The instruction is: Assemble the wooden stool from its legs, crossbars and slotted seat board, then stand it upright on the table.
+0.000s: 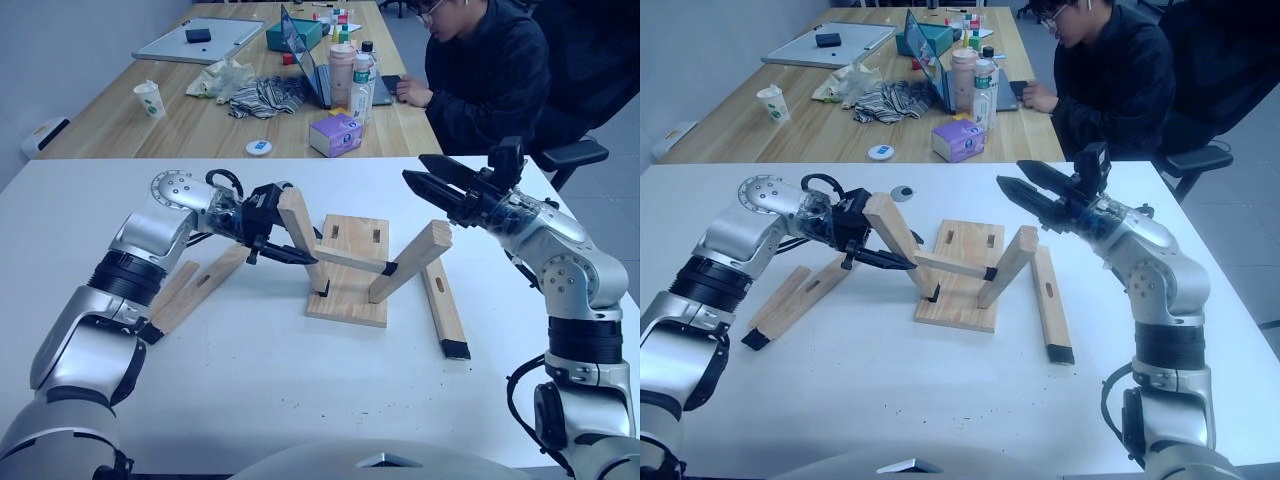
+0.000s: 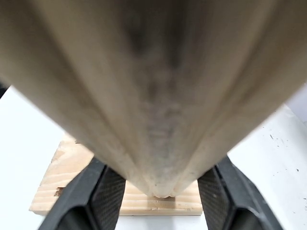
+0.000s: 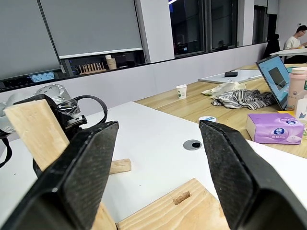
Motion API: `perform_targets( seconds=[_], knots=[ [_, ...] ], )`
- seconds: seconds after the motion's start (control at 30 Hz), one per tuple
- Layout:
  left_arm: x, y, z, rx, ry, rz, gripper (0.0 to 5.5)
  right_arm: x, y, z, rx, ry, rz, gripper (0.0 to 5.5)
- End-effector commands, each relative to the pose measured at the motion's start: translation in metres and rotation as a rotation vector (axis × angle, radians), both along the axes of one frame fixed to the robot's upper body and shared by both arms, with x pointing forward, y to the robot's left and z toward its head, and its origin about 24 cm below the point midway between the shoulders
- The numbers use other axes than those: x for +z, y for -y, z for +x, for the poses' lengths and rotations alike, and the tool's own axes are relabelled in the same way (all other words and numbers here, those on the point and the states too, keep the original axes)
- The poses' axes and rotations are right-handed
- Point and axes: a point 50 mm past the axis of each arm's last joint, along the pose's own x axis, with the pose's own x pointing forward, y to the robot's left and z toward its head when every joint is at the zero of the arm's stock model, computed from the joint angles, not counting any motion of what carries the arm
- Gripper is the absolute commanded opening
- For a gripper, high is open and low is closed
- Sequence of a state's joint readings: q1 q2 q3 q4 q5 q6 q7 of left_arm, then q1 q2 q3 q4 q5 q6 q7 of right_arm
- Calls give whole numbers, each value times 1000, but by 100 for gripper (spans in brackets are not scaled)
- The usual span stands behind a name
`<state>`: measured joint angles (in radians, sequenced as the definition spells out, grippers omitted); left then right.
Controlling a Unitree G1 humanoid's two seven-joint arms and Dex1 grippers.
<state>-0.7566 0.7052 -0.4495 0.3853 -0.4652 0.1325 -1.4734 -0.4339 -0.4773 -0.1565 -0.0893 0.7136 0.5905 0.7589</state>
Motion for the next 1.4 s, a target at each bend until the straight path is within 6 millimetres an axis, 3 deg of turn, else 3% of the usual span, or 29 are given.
perform_targets(
  seconds=[0.03, 0.17, 0.3, 0.6, 0.7, 0.77, 0.83, 0.93, 1.0, 1.13, 1.27, 1.33, 1.4],
  knots=[
    [-190, -72, -104, 135, -726, 829, 203, 1, -14, -6, 39, 18, 33, 311],
    [-207, -74, -139, 45, -689, 871, 203, -2, -16, -8, 36, 10, 34, 311],
    [-216, -73, -171, 20, -757, 850, 203, -7, -14, -12, 24, -5, 37, 311],
    [-206, -84, -187, 81, -888, 800, 203, -4, -12, -9, 21, -17, 24, 311],
    [-196, -78, -160, 159, -846, 682, 203, -4, -9, -8, 8, -20, 19, 311],
    [-171, -57, -115, 266, -773, 433, 203, -3, -6, -7, -13, -7, 22, 311],
    [-142, -23, -74, 346, -721, 171, 203, -1, -3, -5, -38, 12, 31, 311],
    [-92, -16, -38, 370, -628, 20, 278, 2, -1, -3, -63, 34, 46, 311],
    [-79, -27, -35, 375, -602, 40, 310, 4, 2, -1, -85, 44, 55, 311],
    [-81, -55, -50, 409, -637, 106, 363, -4, 16, 3, -177, 26, 20, 311],
    [-87, -73, -59, 474, -656, 118, 431, -26, 37, 0, -284, -25, -142, 311],
    [-92, -79, -59, 518, -614, 145, 458, -43, 40, -10, -266, -64, -277, 339],
    [-104, -78, -47, 638, -445, 207, 476, -71, 33, -26, -211, -108, -463, 361]
  ],
)
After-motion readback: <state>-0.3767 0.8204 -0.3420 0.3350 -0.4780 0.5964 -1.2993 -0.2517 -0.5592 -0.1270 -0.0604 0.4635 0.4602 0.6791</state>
